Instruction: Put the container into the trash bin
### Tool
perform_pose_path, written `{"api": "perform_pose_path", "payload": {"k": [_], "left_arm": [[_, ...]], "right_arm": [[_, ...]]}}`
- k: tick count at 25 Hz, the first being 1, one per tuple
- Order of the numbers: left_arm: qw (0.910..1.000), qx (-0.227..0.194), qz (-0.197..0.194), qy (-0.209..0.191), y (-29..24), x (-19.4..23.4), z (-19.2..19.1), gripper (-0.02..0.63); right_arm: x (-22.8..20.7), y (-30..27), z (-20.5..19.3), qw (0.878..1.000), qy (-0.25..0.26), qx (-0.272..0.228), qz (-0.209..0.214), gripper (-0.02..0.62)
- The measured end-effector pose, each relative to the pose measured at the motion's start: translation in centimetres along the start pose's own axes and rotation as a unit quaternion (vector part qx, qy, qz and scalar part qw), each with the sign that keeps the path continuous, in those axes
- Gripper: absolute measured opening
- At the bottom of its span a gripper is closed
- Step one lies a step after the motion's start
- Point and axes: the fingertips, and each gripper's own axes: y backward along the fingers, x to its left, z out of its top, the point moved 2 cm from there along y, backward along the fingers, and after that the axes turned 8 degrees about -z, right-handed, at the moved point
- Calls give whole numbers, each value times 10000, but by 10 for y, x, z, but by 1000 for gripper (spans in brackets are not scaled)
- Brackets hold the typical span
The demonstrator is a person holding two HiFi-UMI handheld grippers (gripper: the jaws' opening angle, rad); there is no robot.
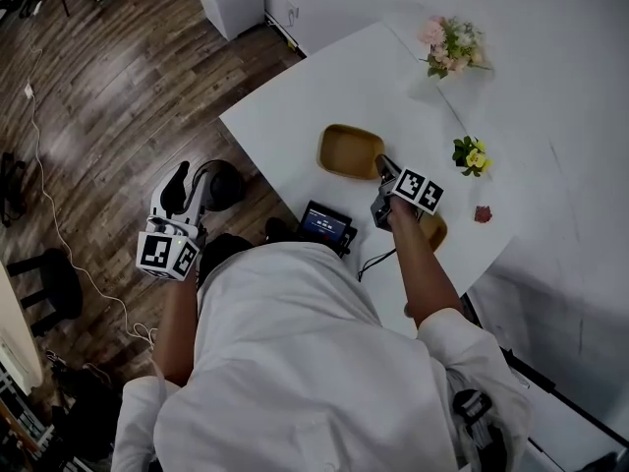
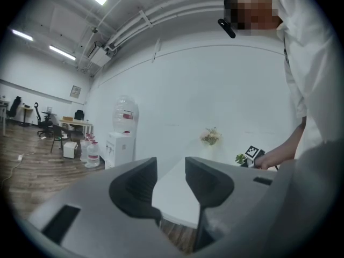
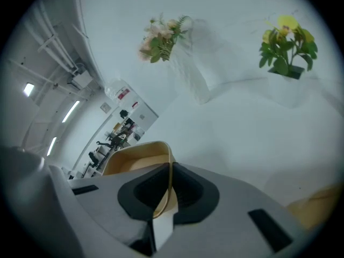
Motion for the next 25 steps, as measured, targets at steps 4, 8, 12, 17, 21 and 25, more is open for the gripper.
{"api": "perform_pose_path", "payload": {"k": [4, 8, 12, 17, 21, 25], "left_arm": [[9999, 14, 84, -112, 5, 8, 0, 167], [9994, -21, 321, -144, 19, 20, 1, 167], [9981, -140, 572, -156, 41, 32, 7, 167], [9958, -283, 853, -179, 72, 43, 12, 166], [9930, -371, 1112, -126, 98, 50, 10, 163], [9895, -401, 1385, -81, 125, 56, 6, 163]], "right_arm": [[39, -2, 20, 9978, 405, -351, 383, 43], [87, -8, 30, 9929, 576, -516, 900, 41], [140, -11, 24, 9871, 741, -538, 1315, 43], [201, -23, 8, 9796, 771, -389, 1813, 43], [244, -35, -10, 9717, 954, -169, 2155, 43], [282, -46, -31, 9637, 1111, 51, 2425, 43]]}}
